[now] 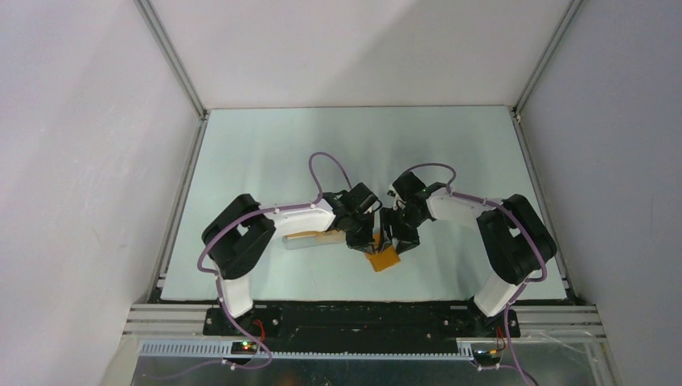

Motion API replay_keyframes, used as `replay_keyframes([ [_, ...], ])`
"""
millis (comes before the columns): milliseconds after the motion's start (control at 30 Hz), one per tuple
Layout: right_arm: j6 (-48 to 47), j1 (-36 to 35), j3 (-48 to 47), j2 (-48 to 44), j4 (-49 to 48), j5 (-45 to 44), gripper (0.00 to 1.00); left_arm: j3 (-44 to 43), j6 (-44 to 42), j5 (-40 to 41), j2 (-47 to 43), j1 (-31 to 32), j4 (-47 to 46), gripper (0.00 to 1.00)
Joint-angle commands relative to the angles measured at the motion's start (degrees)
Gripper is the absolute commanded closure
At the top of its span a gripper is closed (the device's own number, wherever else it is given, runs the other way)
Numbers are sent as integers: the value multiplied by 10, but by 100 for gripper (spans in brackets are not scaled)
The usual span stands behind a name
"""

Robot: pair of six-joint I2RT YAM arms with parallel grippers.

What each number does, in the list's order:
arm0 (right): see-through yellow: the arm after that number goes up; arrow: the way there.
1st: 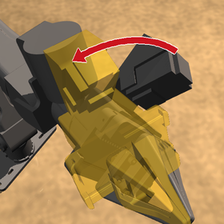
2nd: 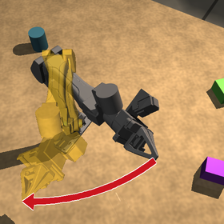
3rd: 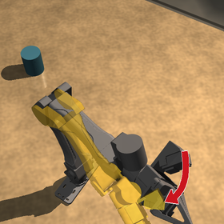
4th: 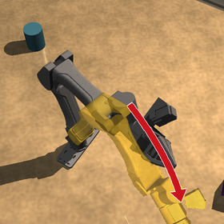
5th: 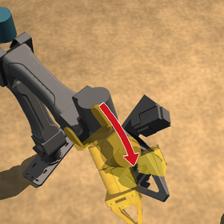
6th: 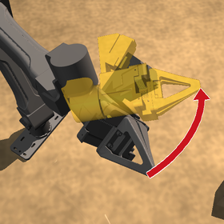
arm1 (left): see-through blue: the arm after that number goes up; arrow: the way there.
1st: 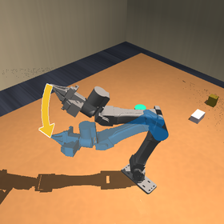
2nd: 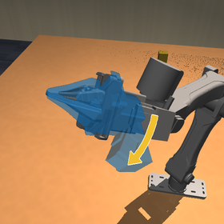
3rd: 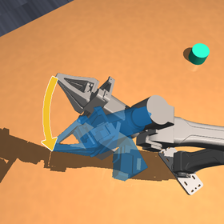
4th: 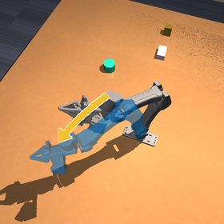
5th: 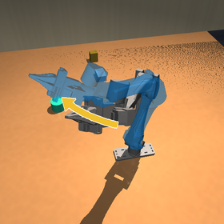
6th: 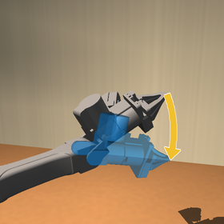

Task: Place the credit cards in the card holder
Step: Close the card holder at the center of the board.

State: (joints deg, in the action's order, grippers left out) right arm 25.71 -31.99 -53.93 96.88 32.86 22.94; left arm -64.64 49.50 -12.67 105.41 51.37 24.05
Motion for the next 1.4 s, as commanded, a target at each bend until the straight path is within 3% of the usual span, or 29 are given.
replay_keyframes([
  [0,-2,-17,14,44,-42,-67,38,-3,-14,37,33,6,-9,100],
  [267,5,-25,14,43,-48,-72,37,-4,-15,38,33,6,-9,100],
  [500,-1,-17,17,-59,-15,-70,37,-3,-16,40,32,6,-9,100],
  [667,7,-4,17,-114,-29,-16,59,-4,-15,39,33,6,-9,100],
  [767,21,2,17,-115,-54,34,71,-3,-15,40,32,6,-8,100],
  [933,43,10,17,-80,-96,92,100,-4,-16,40,33,6,-8,100],
  [1367,40,-4,17,-6,-103,66,100,-5,-16,39,36,6,-6,100],
])
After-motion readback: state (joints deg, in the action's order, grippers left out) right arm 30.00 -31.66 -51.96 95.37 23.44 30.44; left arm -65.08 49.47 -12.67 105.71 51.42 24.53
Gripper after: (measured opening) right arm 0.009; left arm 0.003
